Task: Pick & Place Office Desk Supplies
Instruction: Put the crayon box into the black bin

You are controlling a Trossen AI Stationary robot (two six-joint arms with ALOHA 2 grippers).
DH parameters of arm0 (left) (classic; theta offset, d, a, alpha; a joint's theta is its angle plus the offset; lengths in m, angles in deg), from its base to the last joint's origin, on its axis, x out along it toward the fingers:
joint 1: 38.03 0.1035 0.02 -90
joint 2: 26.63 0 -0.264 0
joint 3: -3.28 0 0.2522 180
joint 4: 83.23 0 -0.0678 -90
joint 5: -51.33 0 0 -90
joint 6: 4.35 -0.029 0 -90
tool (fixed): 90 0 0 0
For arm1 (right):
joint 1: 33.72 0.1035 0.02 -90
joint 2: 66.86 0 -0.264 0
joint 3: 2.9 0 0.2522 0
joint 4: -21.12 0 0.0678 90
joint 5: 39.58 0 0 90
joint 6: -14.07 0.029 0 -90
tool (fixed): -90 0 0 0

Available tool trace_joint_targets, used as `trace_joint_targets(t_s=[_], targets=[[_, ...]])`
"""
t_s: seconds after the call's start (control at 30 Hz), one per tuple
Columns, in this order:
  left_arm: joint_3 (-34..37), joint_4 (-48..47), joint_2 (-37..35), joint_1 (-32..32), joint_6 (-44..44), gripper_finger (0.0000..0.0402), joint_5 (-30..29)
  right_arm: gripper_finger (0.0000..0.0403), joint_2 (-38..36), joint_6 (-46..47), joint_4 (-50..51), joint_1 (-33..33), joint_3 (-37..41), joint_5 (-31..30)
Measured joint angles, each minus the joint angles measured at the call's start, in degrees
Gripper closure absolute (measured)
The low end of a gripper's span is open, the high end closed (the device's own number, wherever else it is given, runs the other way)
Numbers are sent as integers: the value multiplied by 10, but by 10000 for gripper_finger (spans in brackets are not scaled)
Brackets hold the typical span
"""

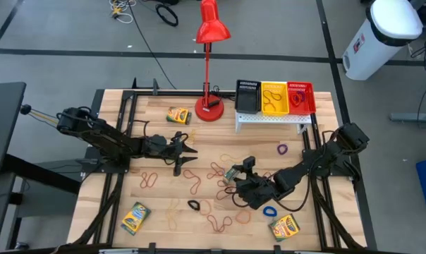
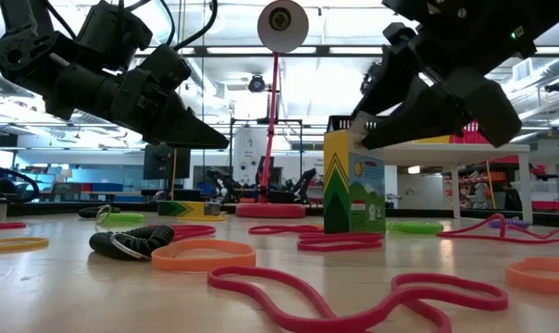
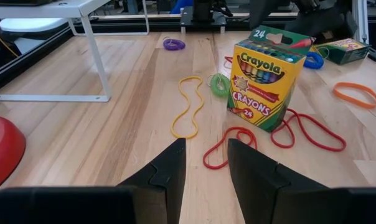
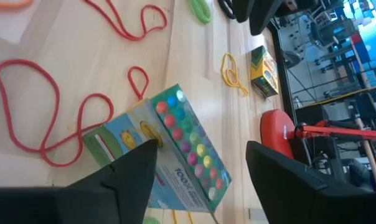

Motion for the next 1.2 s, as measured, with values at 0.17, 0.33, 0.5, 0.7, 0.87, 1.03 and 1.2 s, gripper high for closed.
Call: trace_joint_targets(t_s=[0.17, 0.33, 0.5, 0.7, 0.87, 1.03, 1.2], targets=[[0, 0, 0, 0, 0, 276, 0, 143, -7, 1, -5, 0, -1, 2], [0, 0, 0, 0, 0, 276, 0, 143, -10, 2, 6, 4, -16, 6], [0, -2, 0, 0, 0, 276, 0, 143, -25, 23, 59, 18, -53, -1], [0, -6, 0, 0, 0, 276, 1, 143, -53, 168, 128, 22, -98, 62], [0, -23, 0, 0, 7, 276, 7, 167, -59, 405, 136, 2, -120, 175], [0, -53, 0, 0, 20, 276, 11, 243, -53, 711, 133, -24, -119, 241], [0, -70, 0, 0, 20, 276, 28, 278, -53, 882, 140, -23, -119, 260]])
